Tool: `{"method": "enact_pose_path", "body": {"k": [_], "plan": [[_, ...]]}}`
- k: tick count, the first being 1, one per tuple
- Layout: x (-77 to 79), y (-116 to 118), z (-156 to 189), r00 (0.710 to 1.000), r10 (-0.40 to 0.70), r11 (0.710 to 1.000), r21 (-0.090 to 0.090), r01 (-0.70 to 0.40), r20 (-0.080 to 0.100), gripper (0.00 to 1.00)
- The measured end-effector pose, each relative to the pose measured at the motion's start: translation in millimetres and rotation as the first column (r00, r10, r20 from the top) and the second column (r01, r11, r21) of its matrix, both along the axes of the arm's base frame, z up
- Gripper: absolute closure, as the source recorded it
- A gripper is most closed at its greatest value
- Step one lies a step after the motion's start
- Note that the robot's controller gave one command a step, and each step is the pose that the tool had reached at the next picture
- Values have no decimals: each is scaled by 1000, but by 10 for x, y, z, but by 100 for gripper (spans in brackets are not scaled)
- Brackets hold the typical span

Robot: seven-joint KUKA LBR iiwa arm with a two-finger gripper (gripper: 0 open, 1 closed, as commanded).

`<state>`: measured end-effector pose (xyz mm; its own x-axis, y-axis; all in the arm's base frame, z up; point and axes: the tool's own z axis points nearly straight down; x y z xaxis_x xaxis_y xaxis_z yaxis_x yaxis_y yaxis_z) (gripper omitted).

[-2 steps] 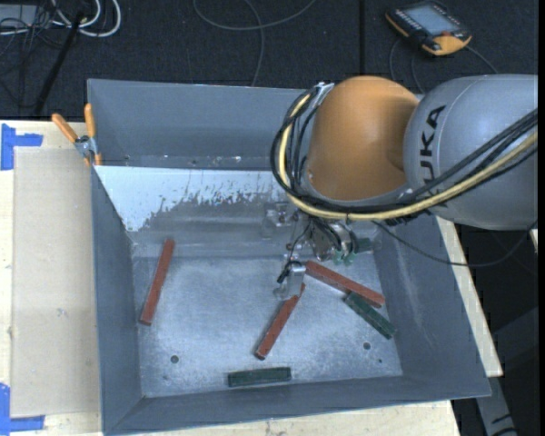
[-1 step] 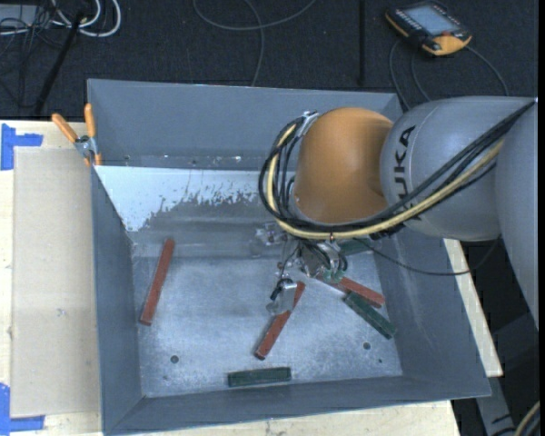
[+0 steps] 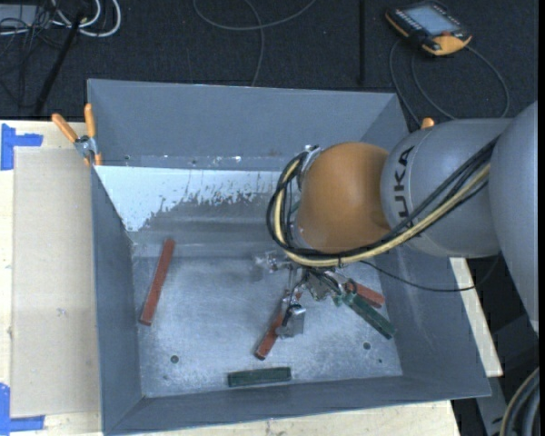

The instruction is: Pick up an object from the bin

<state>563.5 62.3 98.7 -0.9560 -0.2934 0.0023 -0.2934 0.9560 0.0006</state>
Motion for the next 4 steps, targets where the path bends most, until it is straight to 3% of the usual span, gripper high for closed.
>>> {"method": "enact_pose_path", "body": {"k": [1,2,3,4], "plan": [[-194,-141,-237,982,189,982,1,-189,0,100],[-194,-142,-238,982,188,982,1,-188,0,100],[-266,-380,393,992,125,992,1,-125,2,100],[-267,-381,393,992,124,992,1,-124,2,100]]}}
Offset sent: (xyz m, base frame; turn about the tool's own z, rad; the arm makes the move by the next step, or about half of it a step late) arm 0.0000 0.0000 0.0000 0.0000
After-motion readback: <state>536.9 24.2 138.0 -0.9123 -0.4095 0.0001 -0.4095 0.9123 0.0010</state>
